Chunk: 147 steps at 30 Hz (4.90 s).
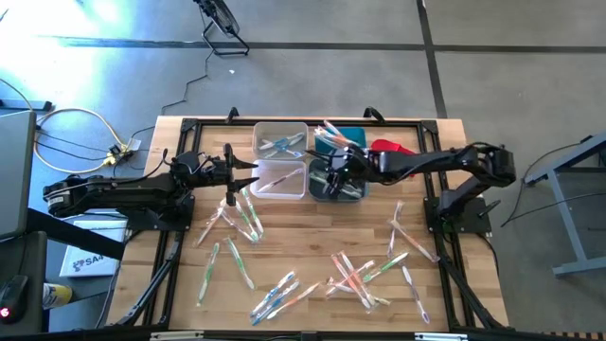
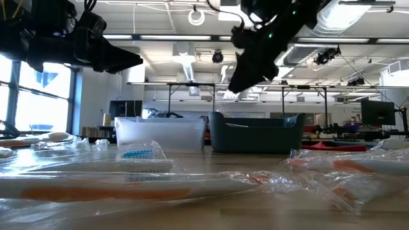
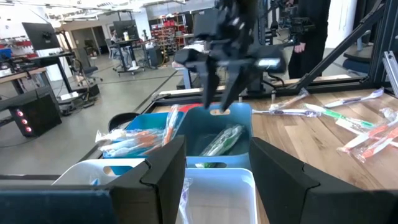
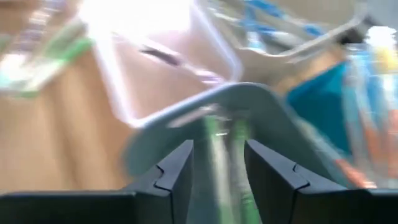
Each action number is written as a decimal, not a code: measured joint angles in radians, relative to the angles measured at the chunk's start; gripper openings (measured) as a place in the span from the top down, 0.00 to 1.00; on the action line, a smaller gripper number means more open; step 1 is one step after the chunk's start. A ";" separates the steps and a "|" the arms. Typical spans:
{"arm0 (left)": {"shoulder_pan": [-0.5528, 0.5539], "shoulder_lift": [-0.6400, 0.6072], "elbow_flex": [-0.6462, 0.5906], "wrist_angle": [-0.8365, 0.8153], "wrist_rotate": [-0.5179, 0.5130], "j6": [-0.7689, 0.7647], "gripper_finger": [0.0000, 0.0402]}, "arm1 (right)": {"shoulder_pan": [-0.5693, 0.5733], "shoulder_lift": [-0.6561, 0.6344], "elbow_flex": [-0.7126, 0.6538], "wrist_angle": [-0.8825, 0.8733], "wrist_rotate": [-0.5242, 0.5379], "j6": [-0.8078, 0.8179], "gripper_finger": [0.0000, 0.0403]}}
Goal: Pick & Place Toothbrushes
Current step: Put the orange toothbrush into the blue bin
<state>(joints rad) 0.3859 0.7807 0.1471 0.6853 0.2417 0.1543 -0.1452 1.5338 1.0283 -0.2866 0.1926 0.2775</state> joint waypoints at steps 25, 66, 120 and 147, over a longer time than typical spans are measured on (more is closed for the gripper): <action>0.000 0.000 0.000 0.000 0.000 -0.002 0.57 | 0.200 -0.132 0.000 -0.636 -0.417 0.535 0.80; 0.000 0.000 0.000 -0.025 0.000 -0.003 0.57 | 0.468 -0.132 -0.220 -0.853 -0.349 0.935 0.94; 0.000 0.000 0.000 -0.039 0.000 -0.004 0.57 | 0.545 -0.134 -0.447 -0.620 -0.326 0.987 0.83; 0.000 0.000 0.000 -0.038 0.000 -0.004 0.57 | 0.545 -0.227 -0.413 -0.676 -0.252 0.986 0.96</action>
<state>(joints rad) 0.3860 0.7811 0.1471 0.6470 0.2415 0.1507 0.3996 1.3069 0.6154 -0.9625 -0.0592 1.2638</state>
